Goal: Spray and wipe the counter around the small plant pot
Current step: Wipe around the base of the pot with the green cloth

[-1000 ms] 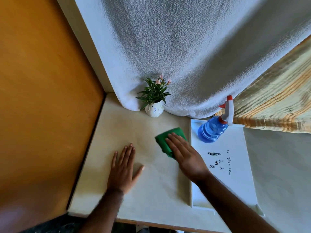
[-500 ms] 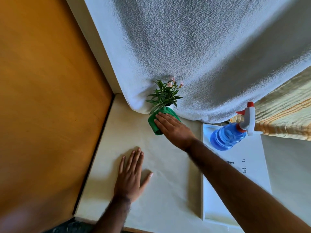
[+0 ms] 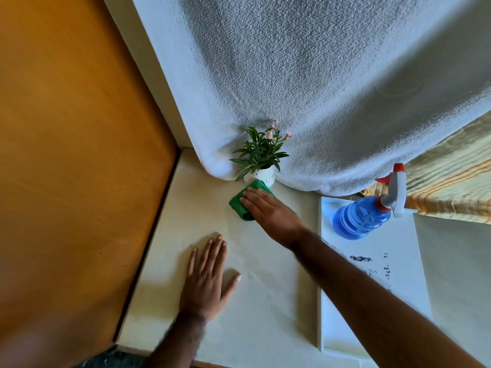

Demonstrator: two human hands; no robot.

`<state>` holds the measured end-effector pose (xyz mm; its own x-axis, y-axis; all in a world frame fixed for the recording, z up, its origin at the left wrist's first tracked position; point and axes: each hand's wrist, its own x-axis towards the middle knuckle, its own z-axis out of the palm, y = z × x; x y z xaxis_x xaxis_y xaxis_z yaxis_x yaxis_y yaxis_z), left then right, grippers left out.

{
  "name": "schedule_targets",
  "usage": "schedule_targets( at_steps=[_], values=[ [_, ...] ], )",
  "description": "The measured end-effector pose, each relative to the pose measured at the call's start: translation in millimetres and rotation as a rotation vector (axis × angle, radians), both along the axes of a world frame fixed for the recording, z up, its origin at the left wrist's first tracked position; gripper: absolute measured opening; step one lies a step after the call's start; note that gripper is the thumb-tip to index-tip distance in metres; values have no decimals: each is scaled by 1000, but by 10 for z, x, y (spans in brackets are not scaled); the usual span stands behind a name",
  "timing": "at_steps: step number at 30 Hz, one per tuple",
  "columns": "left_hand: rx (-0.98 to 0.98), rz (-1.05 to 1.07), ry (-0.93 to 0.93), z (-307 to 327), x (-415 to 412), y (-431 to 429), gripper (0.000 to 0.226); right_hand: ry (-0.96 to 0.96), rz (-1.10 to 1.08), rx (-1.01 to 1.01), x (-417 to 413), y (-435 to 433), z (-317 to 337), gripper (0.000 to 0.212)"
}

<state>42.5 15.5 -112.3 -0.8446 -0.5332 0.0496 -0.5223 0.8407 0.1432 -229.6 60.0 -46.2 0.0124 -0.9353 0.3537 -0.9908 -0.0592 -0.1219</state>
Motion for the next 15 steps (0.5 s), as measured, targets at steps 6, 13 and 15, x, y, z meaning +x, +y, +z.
schedule_targets(
  at_steps=[6, 13, 15],
  values=[
    [-10, 4, 33, 17, -2, 12, 86, 132, 56, -57, -199, -195, 92, 39],
    [7, 7, -16, 13, -1, -2, 90, 51, 48, 37, -226, -162, -37, 40],
    [13, 9, -23, 12, -2, -1, 91, -4, 30, 59, -172, -145, -53, 41]
  ],
)
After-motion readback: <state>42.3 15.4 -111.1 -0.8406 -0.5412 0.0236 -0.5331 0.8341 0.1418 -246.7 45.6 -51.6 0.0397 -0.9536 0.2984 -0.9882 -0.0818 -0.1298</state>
